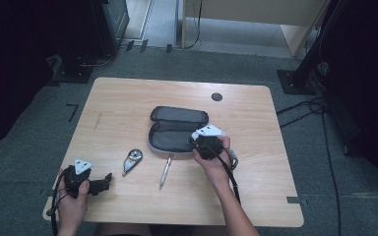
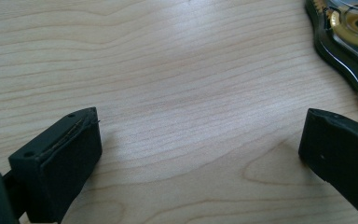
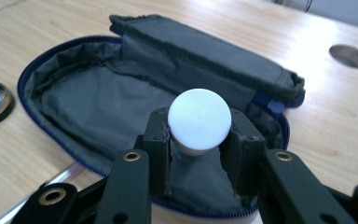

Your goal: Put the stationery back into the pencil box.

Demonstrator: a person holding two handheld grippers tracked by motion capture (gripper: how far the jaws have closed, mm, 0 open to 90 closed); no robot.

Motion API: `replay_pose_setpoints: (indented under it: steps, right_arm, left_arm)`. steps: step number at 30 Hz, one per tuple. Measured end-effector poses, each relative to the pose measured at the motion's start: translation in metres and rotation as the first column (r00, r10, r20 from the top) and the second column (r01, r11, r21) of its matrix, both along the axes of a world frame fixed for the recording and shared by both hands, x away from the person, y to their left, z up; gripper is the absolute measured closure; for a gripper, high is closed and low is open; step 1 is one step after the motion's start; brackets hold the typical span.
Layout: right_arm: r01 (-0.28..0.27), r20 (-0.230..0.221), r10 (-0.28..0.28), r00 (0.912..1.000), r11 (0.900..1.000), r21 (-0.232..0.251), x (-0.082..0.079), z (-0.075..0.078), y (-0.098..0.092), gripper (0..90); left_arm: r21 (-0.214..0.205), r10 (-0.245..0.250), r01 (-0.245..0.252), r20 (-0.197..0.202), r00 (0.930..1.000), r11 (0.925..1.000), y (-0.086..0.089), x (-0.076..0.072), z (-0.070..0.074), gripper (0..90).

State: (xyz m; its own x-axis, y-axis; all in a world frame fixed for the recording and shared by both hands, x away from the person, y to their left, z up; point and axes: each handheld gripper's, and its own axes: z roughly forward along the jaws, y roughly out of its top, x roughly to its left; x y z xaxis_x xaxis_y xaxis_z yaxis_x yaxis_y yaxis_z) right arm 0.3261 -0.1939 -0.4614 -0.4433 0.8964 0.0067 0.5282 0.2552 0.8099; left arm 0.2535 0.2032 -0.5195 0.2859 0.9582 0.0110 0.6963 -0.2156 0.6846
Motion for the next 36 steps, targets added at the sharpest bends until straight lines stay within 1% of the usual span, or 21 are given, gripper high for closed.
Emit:
replay_pose_setpoints:
  steps: [2,4,7,9,11,14,16,18,20,24,26,29,31,36]
  right_arm:
    - [-0.002,-0.018,0.002,0.9998,1.0,0.0,-0.001,0.0,-0.002,65.3]
    - [-0.005,-0.023,0.005,0.9997,1.0,0.006,-0.002,0.0,-0.004,65.4]
    - [-0.031,-0.04,0.032,0.9987,0.9986,0.044,-0.002,-0.001,-0.003,65.3]
    - [-0.046,-0.045,0.049,0.9978,0.9972,0.058,-0.002,-0.003,0.0,65.3]
    - [-0.059,-0.045,0.062,0.997,0.9961,0.066,0.001,-0.004,0.005,65.3]
    - [-0.078,-0.055,0.081,0.9952,0.9949,0.064,0.007,-0.006,0.012,65.2]
    - [-0.08,-0.069,0.086,0.9939,0.9931,0.086,0.011,-0.008,0.013,64.6]
    - [-0.071,-0.086,0.08,0.9931,0.9924,0.101,0.015,-0.011,0.014,64.3]
    - [-0.06,-0.094,0.07,0.9931,0.993,0.101,0.018,-0.012,0.014,64.1]
    - [-0.03,-0.104,0.041,0.9937,0.9939,0.106,0.023,-0.012,0.013,69.2]
    - [-0.023,-0.108,0.034,0.9935,0.9951,0.096,0.026,-0.012,0.013,70.2]
    - [-0.007,-0.116,0.015,0.9931,0.9977,0.067,0.03,-0.012,0.013,69.7]
    - [-0.008,-0.115,0.018,0.9932,0.9966,0.082,0.03,-0.011,0.013,68.4]
    - [-0.019,-0.091,0.027,0.9955,0.9961,0.086,0.023,-0.006,0.012,68.3]
  left_arm:
    - [0.0,0.0,0.0,0.0,1.0,1.0,0.0,0.0,0.0,0.0]
    - [0.0,0.0,0.0,0.0,1.0,1.0,0.0,0.0,0.0,0.0]
    - [0.0,0.0,0.0,0.0,1.0,1.0,0.0,0.0,0.0,0.0]
    - [-0.001,0.001,-0.001,0.001,1.0,1.0,0.0,0.0,0.0,0.0]
    - [0.0,0.0,0.0,0.0,1.0,1.0,0.0,0.0,0.0,0.0]
    - [0.0,0.0,0.0,0.0,1.0,1.0,0.0,0.0,0.0,0.0]
    - [0.0,0.0,0.0,0.0,1.0,1.0,0.0,0.0,0.0,0.0]
    - [0.0,0.0,0.0,0.0,1.0,1.0,0.0,0.0,0.0,0.0]
    - [0.0,0.0,0.0,0.0,1.0,1.0,0.0,0.0,0.0,0.0]
    - [0.0,0.0,0.0,0.0,1.0,1.0,0.0,0.0,0.0,0.0]
    - [0.0,0.0,0.0,0.0,1.0,1.0,0.0,0.0,0.0,0.0]
    - [0.0,0.0,0.0,0.0,1.0,1.0,0.0,0.0,0.0,0.0]
    - [0.0,0.0,0.0,0.0,1.0,1.0,0.0,0.0,0.0,0.0]
    - [0.0,0.0,0.0,0.0,1.0,1.0,0.0,0.0,0.0,0.0]
